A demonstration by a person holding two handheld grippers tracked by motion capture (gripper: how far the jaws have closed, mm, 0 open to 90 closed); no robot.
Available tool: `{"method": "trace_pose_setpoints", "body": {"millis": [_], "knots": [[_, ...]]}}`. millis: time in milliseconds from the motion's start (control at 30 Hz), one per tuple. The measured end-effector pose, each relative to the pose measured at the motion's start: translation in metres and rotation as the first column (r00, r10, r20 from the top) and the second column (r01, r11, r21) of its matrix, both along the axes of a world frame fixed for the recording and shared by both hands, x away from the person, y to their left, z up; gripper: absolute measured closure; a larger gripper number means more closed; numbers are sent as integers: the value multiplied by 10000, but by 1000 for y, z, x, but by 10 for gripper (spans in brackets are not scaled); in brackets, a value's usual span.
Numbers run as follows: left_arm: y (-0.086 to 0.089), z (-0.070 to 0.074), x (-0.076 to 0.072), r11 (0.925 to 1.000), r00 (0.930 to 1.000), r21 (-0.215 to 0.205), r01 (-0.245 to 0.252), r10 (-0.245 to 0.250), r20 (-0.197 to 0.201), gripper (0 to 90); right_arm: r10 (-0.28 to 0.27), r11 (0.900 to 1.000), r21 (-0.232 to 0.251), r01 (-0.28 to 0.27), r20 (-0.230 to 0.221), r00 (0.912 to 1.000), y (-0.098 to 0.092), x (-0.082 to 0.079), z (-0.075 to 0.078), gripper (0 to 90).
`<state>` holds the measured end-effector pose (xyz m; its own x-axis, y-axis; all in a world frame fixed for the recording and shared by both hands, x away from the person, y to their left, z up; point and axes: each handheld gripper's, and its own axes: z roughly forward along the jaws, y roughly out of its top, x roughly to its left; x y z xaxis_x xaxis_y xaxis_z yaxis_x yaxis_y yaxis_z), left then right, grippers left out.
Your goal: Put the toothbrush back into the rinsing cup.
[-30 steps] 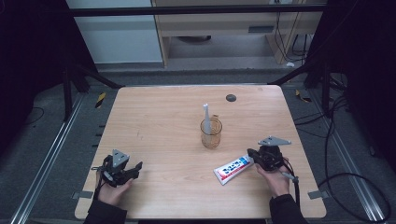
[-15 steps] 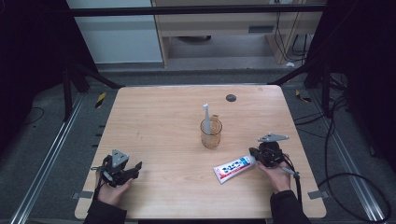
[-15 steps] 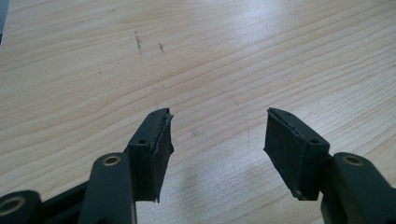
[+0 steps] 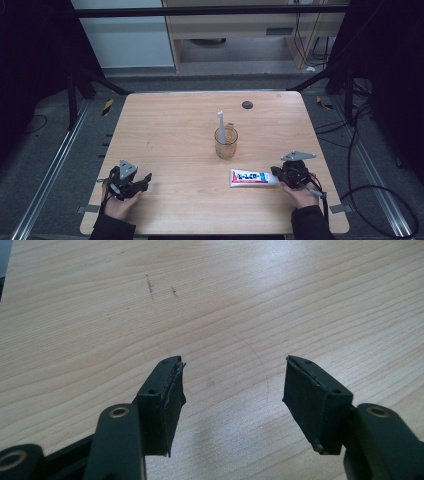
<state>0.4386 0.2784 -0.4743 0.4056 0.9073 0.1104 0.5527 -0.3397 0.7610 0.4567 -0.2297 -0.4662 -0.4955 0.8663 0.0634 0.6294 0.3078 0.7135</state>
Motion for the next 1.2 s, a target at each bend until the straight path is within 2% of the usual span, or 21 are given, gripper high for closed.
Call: {"method": "trace_pose_setpoints", "body": {"millis": [267,567,900,1100,1200], "knots": [[0,1,0,10000,10000,0,0,0,30,408,58,9998,-171,-59,-33,10000,0,-11,1,900],[0,1,0,10000,10000,9,5,-5,35,408,104,9999,-6,-104,-111,9999,-1,-26,1,900],[0,0,0,10000,10000,17,15,-15,24,409,484,9988,86,-482,-210,9986,5,-45,-1,900],[0,1,0,10000,10000,27,17,-17,33,410,585,9983,50,-584,-243,9980,8,-47,0,900],[0,0,0,10000,10000,21,21,-21,12,411,441,9990,-30,-441,-64,9990,8,-47,4,900]]}}
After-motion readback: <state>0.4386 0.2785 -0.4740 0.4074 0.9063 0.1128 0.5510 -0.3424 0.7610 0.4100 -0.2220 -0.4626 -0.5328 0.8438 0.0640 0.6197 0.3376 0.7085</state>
